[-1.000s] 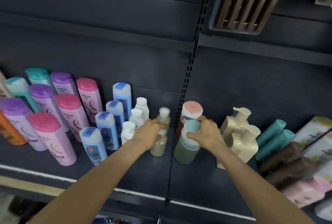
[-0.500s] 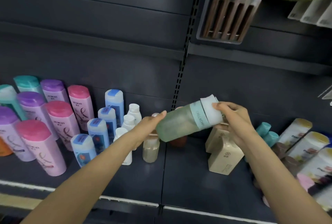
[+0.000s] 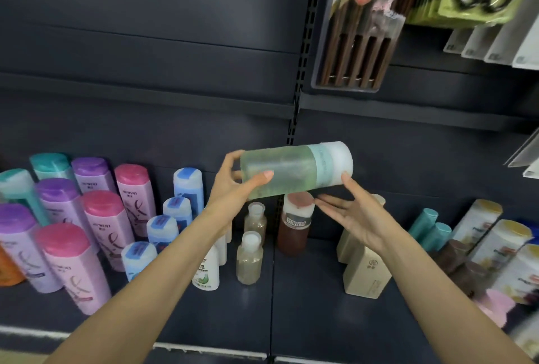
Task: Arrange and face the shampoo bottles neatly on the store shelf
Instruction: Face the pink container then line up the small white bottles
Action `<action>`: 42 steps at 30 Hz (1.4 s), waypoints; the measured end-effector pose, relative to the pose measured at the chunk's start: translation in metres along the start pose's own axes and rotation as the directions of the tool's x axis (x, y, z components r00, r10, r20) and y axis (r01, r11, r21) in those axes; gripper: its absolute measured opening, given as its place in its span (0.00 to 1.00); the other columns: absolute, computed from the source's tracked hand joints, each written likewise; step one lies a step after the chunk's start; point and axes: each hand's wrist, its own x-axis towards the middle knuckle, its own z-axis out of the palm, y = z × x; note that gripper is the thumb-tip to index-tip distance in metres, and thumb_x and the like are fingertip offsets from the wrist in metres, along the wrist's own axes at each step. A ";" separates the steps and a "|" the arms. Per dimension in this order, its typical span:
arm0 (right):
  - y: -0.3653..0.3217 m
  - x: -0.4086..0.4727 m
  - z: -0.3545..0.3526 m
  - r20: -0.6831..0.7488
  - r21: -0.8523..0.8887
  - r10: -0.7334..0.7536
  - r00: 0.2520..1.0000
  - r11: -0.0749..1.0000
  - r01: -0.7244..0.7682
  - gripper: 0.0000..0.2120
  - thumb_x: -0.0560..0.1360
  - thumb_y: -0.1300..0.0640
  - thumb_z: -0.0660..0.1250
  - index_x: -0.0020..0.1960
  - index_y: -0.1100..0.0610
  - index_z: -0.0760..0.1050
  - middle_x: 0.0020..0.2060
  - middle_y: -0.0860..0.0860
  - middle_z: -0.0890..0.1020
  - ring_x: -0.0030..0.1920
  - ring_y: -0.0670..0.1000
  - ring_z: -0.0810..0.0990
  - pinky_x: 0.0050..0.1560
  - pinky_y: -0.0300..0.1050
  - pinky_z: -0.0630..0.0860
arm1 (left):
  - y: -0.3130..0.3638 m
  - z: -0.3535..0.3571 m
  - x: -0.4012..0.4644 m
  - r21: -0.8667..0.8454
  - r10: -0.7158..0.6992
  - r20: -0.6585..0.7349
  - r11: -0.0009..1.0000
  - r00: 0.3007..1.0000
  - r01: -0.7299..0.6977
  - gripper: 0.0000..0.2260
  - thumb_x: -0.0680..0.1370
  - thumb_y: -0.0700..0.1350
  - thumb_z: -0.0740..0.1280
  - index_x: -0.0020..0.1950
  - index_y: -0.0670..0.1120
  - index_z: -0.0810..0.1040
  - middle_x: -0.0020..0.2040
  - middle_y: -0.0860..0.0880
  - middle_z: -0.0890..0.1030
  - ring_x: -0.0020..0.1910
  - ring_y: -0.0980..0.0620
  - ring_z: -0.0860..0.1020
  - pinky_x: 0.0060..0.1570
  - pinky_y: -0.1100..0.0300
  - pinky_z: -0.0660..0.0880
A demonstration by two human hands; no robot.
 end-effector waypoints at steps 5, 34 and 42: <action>0.000 0.004 0.019 -0.011 0.094 -0.041 0.999 0.995 0.041 0.21 0.73 0.50 0.67 0.60 0.63 0.73 0.55 0.64 0.80 0.56 0.58 0.81 0.45 0.46 0.82 | 0.018 -0.004 -0.012 0.247 0.271 0.146 0.921 0.951 -0.301 0.32 0.59 0.54 0.78 0.59 0.62 0.69 0.56 0.62 0.76 0.54 0.57 0.77 0.52 0.57 0.77; -0.011 -0.002 0.005 0.272 -0.154 -0.225 0.936 0.949 0.273 0.33 0.64 0.53 0.78 0.66 0.51 0.72 0.59 0.53 0.79 0.59 0.53 0.79 0.56 0.48 0.78 | 0.020 -0.015 -0.010 -0.219 -0.173 0.099 0.957 0.980 0.191 0.13 0.75 0.47 0.68 0.58 0.45 0.74 0.55 0.44 0.80 0.49 0.46 0.81 0.43 0.53 0.80; -0.012 -0.005 0.020 0.093 -0.131 -0.286 0.954 0.946 0.297 0.21 0.66 0.59 0.71 0.58 0.59 0.73 0.48 0.54 0.83 0.48 0.52 0.84 0.45 0.46 0.81 | 0.022 -0.023 -0.009 -0.264 -0.370 0.313 0.850 0.874 0.455 0.26 0.69 0.52 0.71 0.65 0.46 0.72 0.62 0.42 0.76 0.52 0.41 0.80 0.37 0.58 0.80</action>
